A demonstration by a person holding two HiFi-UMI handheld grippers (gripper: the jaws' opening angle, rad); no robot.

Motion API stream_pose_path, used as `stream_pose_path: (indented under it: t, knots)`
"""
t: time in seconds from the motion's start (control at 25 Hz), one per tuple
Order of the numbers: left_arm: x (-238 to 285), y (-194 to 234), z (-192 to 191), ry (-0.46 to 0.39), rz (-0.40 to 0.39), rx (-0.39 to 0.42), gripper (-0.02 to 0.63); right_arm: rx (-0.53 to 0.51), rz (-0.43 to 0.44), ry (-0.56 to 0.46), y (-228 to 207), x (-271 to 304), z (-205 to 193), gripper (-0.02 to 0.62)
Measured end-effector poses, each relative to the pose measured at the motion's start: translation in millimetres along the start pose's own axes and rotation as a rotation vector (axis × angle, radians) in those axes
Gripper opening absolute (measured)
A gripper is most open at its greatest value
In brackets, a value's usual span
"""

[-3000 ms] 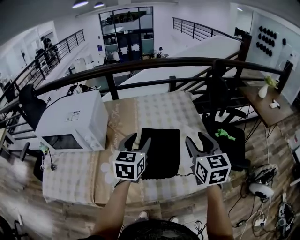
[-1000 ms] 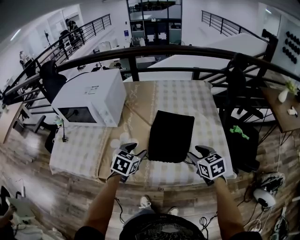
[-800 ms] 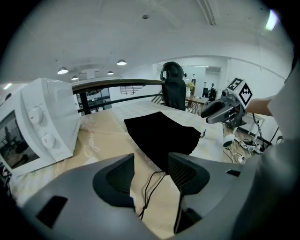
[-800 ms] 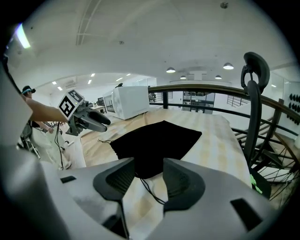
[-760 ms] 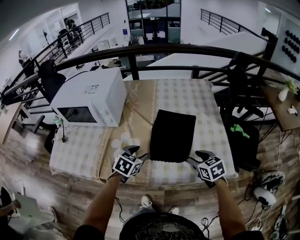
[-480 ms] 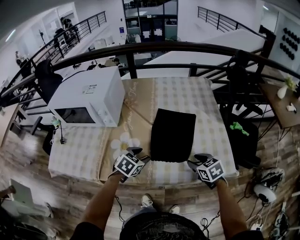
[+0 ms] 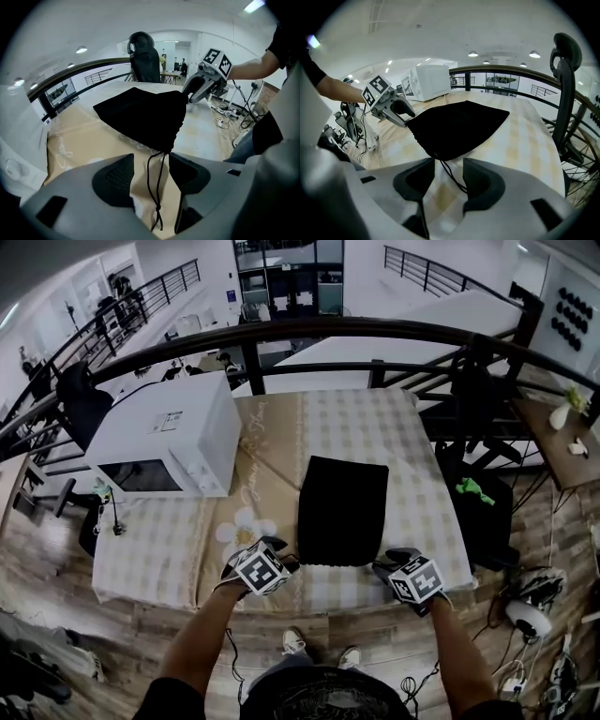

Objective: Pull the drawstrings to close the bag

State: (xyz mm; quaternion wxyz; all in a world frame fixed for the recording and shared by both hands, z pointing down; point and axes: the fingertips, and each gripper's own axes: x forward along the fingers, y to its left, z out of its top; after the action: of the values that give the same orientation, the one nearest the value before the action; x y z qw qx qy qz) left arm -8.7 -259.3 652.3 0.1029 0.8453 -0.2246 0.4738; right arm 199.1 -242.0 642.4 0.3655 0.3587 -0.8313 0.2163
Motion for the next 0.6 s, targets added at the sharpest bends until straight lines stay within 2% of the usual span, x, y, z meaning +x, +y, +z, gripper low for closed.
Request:
stream_pose_path:
  t: [0.24, 0.4, 0.6]
  knots:
    - [11, -6, -2, 0.038, -0.035, 0.059, 0.245, 0.001, 0.003, 0.021, -1, 8, -3, 0.186]
    - [14, -6, -3, 0.042, -0.05, 0.061, 0.244, -0.005, 0.013, 0.024, -1, 10, -5, 0.161]
    - [17, -13, -4, 0.07, -0.097, 0.033, 0.171, -0.043, 0.044, 0.056, 8, 16, -11, 0.141]
